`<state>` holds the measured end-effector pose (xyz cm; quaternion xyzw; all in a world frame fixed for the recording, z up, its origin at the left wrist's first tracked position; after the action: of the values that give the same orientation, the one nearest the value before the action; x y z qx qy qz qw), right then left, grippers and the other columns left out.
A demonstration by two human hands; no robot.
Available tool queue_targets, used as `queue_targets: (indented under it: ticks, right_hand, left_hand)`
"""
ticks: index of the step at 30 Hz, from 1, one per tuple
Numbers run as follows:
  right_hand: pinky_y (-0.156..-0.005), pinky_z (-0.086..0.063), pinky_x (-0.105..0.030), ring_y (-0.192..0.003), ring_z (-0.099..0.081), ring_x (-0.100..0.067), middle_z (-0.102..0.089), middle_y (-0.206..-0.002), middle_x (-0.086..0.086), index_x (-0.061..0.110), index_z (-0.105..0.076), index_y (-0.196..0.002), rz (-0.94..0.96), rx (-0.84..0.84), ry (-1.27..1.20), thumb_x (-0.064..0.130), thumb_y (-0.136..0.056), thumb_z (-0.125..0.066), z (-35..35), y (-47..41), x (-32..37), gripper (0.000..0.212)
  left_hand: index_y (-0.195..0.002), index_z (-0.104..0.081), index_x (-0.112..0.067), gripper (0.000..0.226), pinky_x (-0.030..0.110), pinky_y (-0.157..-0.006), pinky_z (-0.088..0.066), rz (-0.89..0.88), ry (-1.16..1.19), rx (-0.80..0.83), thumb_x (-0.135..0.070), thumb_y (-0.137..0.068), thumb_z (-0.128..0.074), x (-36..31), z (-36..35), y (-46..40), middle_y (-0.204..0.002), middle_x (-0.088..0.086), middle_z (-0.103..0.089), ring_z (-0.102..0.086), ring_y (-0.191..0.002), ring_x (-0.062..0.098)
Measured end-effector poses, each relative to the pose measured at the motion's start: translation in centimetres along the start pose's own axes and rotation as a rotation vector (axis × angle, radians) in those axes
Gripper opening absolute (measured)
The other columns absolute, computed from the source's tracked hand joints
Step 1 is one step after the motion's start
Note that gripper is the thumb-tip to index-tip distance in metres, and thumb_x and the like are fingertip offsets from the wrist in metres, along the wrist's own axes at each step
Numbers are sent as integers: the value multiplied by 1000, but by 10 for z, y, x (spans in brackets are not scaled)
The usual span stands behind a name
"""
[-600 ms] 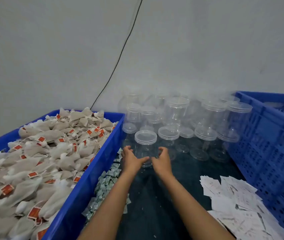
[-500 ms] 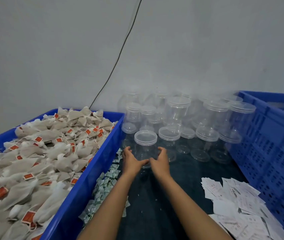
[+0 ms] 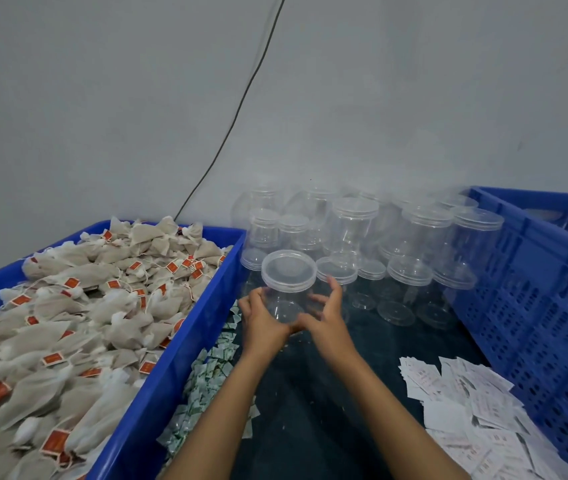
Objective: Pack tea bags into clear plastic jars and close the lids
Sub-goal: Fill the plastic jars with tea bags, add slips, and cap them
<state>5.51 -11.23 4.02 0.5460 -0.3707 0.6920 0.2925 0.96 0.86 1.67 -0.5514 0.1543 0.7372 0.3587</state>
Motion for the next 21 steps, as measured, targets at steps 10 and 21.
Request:
queue_targets:
  ticks: [10,21]
  right_hand:
    - [-89,-44,-9,-112,-50,9,-47,-126,11,37,-24,-139,284,-120,58,46,-63,-80,31,74,70,94]
    - [-83,-46,-16,-102,-58,3,-61,-114,9,34,-69,-104,195,-132,123,35,-74,-80,46,74,46,31]
  left_hand:
    - [-140,-30,-26,104,33,-102,-39,-343,-173,-15,-46,-56,-88,-42,21,99,-124,-7,-39,-39,-120,12]
    - [-119,-42,-36,83,17,-86,-48,-254,-92,319,-42,-51,-90,-22,11,105,-110,-22,-61,-59,-104,-4]
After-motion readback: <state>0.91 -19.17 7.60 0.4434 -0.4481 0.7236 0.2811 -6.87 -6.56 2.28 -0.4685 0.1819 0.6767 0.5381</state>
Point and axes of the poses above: each hand's wrist, its own y-axis away from the middle knuckle, its own z-axis out of the back of the hand, x = y × z, the point moved 3 cm from there along -y, towards the middle knuckle
